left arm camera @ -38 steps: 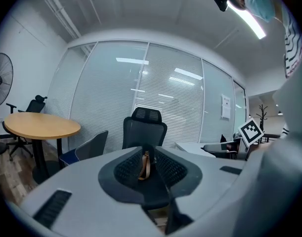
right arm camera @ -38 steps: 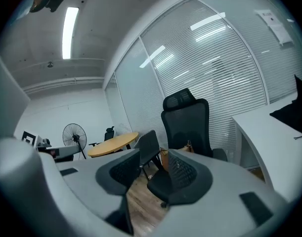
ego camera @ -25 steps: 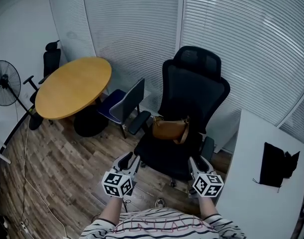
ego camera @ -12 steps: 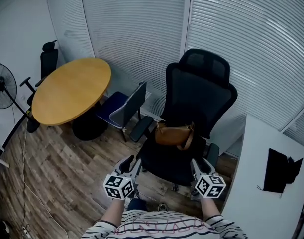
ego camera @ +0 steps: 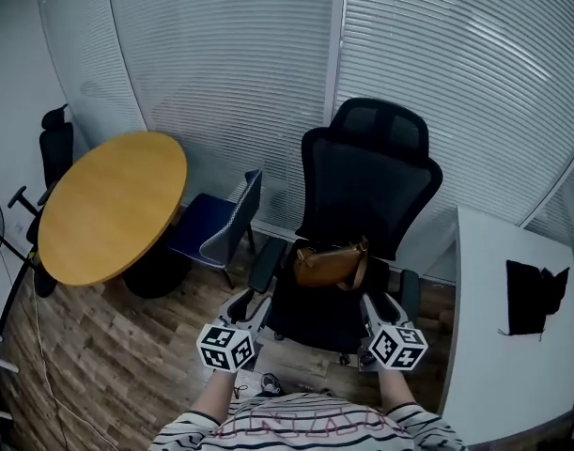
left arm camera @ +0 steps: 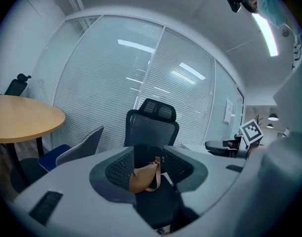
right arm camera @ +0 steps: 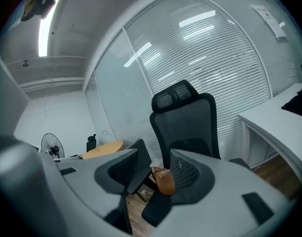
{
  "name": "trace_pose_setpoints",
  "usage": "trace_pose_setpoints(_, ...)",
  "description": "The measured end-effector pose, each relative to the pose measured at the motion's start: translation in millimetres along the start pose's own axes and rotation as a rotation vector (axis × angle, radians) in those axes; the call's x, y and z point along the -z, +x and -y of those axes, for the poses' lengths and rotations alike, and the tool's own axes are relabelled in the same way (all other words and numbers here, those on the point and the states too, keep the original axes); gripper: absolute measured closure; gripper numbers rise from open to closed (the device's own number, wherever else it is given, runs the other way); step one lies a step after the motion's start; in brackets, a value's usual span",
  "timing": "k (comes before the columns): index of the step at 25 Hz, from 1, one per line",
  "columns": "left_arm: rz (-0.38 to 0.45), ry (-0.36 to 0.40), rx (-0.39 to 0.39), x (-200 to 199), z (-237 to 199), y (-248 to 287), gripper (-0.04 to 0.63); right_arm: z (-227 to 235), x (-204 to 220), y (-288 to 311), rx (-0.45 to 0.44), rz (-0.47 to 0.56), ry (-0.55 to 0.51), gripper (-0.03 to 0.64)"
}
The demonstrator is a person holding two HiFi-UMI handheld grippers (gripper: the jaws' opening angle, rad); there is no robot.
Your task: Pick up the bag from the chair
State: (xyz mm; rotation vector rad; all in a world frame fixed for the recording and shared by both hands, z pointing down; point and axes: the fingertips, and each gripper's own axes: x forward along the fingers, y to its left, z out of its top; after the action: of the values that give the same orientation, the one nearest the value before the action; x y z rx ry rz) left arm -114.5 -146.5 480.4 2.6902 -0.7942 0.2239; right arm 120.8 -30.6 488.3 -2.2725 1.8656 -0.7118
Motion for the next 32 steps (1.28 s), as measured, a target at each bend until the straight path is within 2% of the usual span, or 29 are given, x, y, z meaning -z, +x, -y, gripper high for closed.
trace_pose_setpoints(9, -0.059, 0.024, 0.147, -5, -37, 30, 0.425, -12, 14, 14, 0.15, 0.049, 0.044, 0.419)
trace_pose_setpoints(16, -0.123, -0.017, 0.195, 14, -44, 63, 0.411, 2, 20, 33, 0.201, 0.03, 0.054, 0.411)
trace_pose_setpoints(24, -0.155, -0.056, 0.158, 24, -46, 122, 0.382, 51, 9, 81, 0.19, -0.008, 0.058, 0.4)
trace_pose_setpoints(28, -0.142, -0.069, 0.127, 24, -44, 159, 0.382, 81, 4, 111, 0.169, -0.046, 0.041, 0.396)
trace_pose_setpoints(32, -0.167, -0.087, 0.112, 29, -42, 194, 0.382, 110, 6, 140, 0.153, -0.088, 0.039, 0.394)
